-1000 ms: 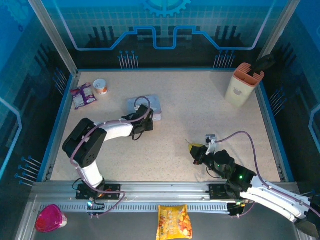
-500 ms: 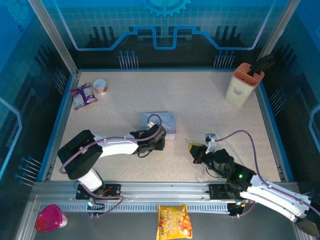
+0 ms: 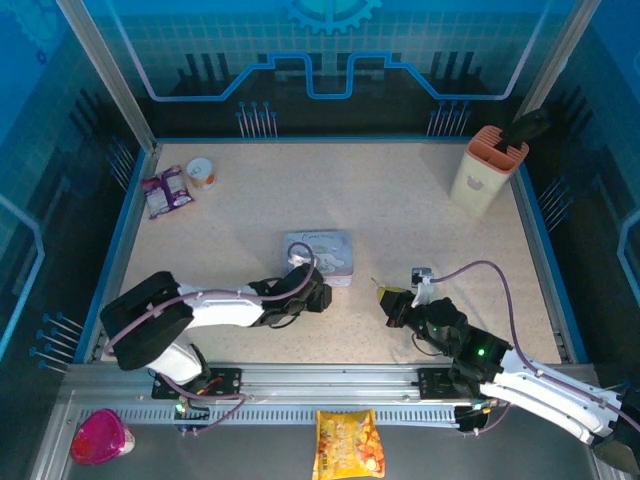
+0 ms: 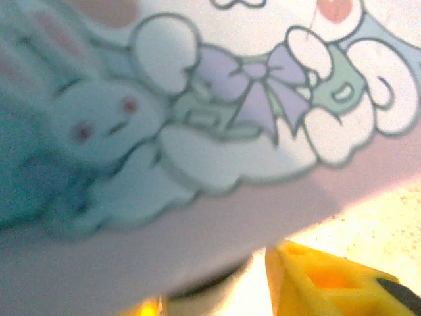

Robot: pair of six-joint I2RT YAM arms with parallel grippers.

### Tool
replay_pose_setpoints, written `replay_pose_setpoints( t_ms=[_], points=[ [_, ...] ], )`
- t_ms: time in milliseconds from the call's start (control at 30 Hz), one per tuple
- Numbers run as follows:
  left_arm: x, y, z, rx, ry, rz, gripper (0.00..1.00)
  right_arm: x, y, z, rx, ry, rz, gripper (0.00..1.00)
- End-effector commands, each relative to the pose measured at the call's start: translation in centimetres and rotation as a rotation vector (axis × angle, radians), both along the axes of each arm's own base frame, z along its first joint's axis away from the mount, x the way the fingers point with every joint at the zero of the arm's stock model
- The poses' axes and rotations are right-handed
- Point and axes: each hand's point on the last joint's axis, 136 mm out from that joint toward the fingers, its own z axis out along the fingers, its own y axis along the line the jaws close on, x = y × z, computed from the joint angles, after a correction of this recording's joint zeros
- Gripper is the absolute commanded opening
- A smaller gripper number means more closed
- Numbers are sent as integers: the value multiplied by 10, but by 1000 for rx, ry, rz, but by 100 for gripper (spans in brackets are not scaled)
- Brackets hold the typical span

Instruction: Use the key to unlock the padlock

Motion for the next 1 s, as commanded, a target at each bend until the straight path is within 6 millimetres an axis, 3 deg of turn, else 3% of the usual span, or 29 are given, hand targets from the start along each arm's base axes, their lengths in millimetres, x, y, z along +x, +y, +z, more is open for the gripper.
replay_pose_setpoints(
  t_ms=[0, 100, 300, 500, 967],
  points=[
    [3, -16, 39, -165, -149, -91, 50, 4, -4, 13, 21, -7, -30, 0],
    [-6, -20, 49, -223, -171, -193, 53, 3, -3, 10, 18, 1, -29, 0],
    [-16, 1, 44, -277, -200, -222, 54, 4, 0, 15, 23, -3, -22, 0],
    [-12, 7, 37, -314, -177, -272, 54, 5, 5, 14, 12, 11, -7, 0],
    [5, 13, 9, -261, -96, -155, 49, 5, 9, 14, 28, 20, -6, 0]
  ],
)
